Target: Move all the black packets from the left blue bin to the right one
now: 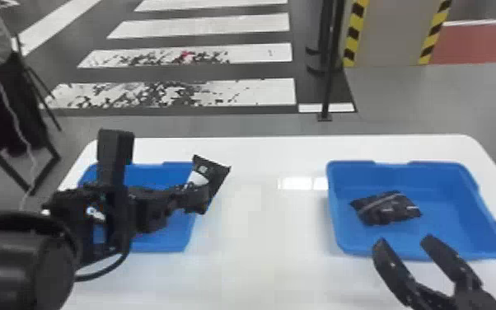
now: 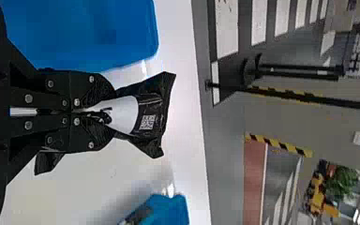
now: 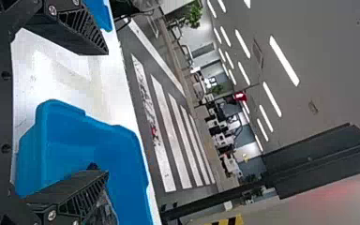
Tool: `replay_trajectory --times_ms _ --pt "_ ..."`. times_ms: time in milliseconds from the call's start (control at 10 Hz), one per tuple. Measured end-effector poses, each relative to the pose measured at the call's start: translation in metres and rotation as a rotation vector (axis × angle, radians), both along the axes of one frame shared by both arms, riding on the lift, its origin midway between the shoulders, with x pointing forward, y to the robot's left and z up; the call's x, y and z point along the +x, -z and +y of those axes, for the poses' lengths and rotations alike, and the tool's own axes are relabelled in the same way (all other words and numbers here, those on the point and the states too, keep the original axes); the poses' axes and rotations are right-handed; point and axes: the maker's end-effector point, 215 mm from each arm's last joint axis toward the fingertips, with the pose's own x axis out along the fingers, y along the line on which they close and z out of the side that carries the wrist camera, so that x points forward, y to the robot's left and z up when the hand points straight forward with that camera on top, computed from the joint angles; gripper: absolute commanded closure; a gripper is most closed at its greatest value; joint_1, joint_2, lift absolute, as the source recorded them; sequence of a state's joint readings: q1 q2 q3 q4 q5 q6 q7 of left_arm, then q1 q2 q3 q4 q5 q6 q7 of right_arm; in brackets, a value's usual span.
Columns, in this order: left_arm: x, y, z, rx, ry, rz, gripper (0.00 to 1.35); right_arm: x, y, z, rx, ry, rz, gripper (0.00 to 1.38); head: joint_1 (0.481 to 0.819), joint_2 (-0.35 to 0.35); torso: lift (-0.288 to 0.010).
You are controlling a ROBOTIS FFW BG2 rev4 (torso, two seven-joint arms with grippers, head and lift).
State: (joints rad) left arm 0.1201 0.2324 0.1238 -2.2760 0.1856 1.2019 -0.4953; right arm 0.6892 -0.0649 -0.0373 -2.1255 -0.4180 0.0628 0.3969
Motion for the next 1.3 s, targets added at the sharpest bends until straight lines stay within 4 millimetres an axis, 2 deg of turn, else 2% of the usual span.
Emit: replay_trajectory --times_ms 200,500,700,900,1000,1100,1200,1300 --pt "-0.027 -0.008 -0.062 -0.082 0.130 -0.006 1.22 0.011 -0.016 0.025 0.069 -0.086 -0.009 0.12 0.695 0.011 -0.138" --pt "-0.055 -0.017 -0.131 -0.168 0.279 -0.002 1.22 0.030 -0.027 0.059 0.163 -0.194 0.004 0.12 0.695 -0.039 -0.138" --pt "-0.069 -0.020 -0.159 -0.199 0.346 0.009 1.22 0.040 -0.033 0.080 0.209 -0.249 0.009 0.11 0.695 -0.052 -0.138" --pt "-0.079 -0.020 -0.176 -0.218 0.386 0.024 1.22 0.044 -0.038 0.099 0.250 -0.293 0.009 0.14 0.695 -0.050 -0.138" --pt "-0.082 -0.020 -0.180 -0.221 0.395 0.029 1.22 0.044 -0.040 0.106 0.260 -0.311 0.008 0.45 0.695 -0.049 -0.138" --pt "-0.083 -0.019 -0.181 -0.224 0.399 0.033 1.22 0.045 -0.037 0.112 0.275 -0.336 0.016 0.98 0.695 -0.041 -0.138" --pt "-0.083 -0.020 -0.181 -0.225 0.400 0.033 1.22 0.045 -0.032 0.116 0.297 -0.344 0.029 1.26 0.695 -0.034 -0.138" --pt "-0.083 -0.020 -0.182 -0.227 0.401 0.033 1.22 0.046 -0.030 0.115 0.312 -0.340 0.033 1.28 0.695 -0.035 -0.138"
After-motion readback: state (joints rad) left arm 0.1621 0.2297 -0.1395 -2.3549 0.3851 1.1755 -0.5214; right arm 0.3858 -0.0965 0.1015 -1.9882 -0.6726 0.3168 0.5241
